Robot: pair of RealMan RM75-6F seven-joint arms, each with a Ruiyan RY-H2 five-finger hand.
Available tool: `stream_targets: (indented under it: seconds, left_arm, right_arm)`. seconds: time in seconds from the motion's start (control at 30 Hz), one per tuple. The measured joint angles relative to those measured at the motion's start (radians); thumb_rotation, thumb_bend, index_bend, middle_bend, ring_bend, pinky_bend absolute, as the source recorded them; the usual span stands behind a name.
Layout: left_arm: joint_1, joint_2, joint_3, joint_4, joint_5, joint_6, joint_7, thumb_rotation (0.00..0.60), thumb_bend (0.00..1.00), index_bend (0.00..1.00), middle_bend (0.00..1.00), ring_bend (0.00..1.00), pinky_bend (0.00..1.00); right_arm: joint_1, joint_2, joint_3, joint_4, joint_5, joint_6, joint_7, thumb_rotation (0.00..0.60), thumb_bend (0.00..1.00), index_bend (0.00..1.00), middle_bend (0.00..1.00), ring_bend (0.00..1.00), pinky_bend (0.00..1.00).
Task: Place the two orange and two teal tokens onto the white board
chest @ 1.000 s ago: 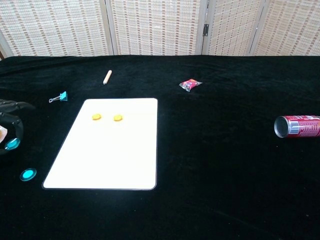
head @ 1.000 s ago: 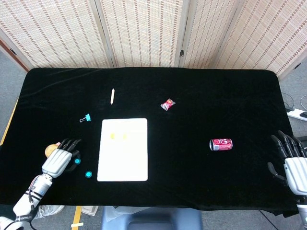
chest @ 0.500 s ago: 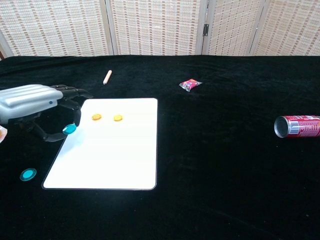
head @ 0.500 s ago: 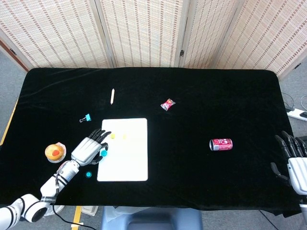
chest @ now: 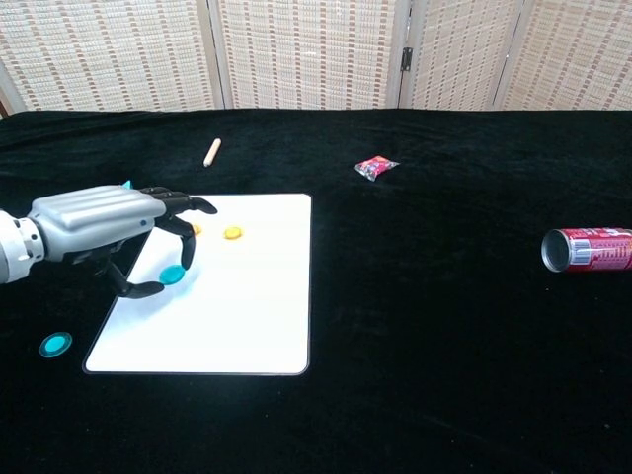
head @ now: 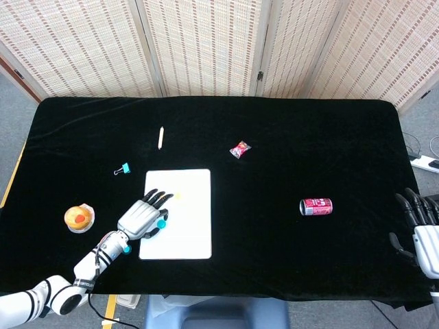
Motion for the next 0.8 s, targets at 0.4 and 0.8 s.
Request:
stream_targets:
  seconds: [0.4,0.8]
  left_arm:
    - [-0.027,-0.027,-0.007,0.020,-0.038,-0.025,0.031,0.600,0.42,0.39,0.07,0.00,0.00]
    - [0.002,0.030,0.021,-0.039,-0.010,0.050,0.036,0.600,0.41,0.40,0.06,0.00,0.00]
  right_arm:
    - [0.000,0.002,0.001,0.000,0.004,-0.003,0.000,0.600,0.44,0.00,0.00,0.00,0.00]
    - [-0.005,0.005,0.001,-0.007,-0.003,0.008,-0.002,0.600,0.44,0.00,0.00,0.00,0.00]
